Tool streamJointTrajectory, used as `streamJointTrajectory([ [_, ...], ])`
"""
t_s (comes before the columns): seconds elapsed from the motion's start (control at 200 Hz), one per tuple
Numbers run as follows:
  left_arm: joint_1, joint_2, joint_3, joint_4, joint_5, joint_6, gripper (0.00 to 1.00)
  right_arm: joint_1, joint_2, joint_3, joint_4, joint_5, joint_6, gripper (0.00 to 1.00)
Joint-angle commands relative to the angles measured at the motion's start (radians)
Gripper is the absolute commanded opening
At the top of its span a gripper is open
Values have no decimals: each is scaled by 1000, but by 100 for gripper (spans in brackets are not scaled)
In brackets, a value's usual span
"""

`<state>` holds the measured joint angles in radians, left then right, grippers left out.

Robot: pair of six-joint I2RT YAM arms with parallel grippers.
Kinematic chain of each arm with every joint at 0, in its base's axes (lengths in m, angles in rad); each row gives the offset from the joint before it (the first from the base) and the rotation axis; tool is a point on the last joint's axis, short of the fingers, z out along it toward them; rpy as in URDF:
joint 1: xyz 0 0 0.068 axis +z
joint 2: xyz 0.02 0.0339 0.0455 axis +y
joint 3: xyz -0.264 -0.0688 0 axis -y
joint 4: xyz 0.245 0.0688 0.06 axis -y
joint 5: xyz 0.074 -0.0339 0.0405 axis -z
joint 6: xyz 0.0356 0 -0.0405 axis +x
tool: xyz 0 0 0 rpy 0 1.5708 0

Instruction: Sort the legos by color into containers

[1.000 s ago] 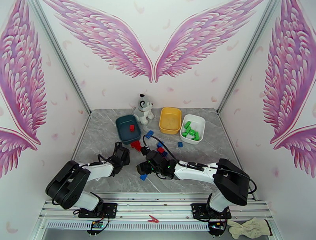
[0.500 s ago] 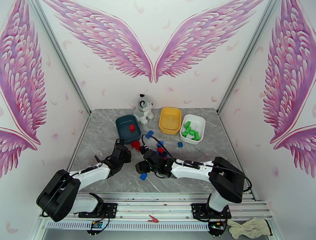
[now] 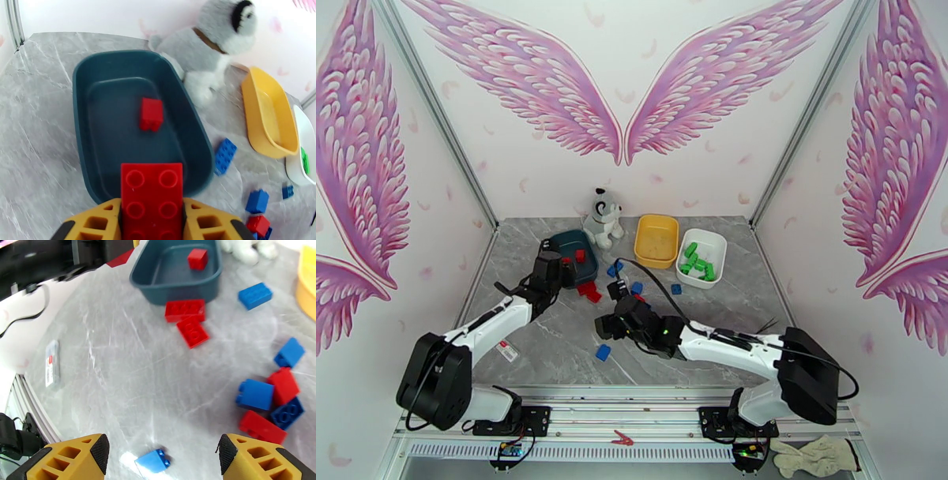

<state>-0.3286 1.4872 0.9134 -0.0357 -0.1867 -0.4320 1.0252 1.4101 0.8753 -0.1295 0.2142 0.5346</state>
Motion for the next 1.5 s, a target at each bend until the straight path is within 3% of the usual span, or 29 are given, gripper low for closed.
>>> streamJointTrajectory([
  [0.0,39,97,103,-43,40,31,35,1,-59,-48,-66,67,27,80],
  [0.075,54,149,143,-43,54,30,41,1,-93,-75,-79,83,35,80],
  [0.24,42,146,132,-3,76,12,67,2,-162,-135,-104,128,58,83],
  [0.395,0,91,68,44,70,-4,73,-1,-222,-182,-129,156,80,84],
  [0.595,-127,11,-65,115,12,-19,86,-6,-288,-238,-160,212,103,90],
  [0.755,-263,-10,-182,179,-25,-56,89,-41,-294,-261,-150,203,102,95],
  [1.095,-516,3,-337,265,-91,-177,91,-219,-288,-325,-89,44,111,93],
  [1.145,-549,-2,-354,279,-95,-193,97,-248,-304,-337,-84,24,106,93],
  [1.28,-637,20,-331,261,-141,-219,99,-317,-346,-359,-82,-20,98,93],
  [1.495,-711,189,-209,238,-171,-234,99,-372,-429,-389,-90,-52,94,96],
])
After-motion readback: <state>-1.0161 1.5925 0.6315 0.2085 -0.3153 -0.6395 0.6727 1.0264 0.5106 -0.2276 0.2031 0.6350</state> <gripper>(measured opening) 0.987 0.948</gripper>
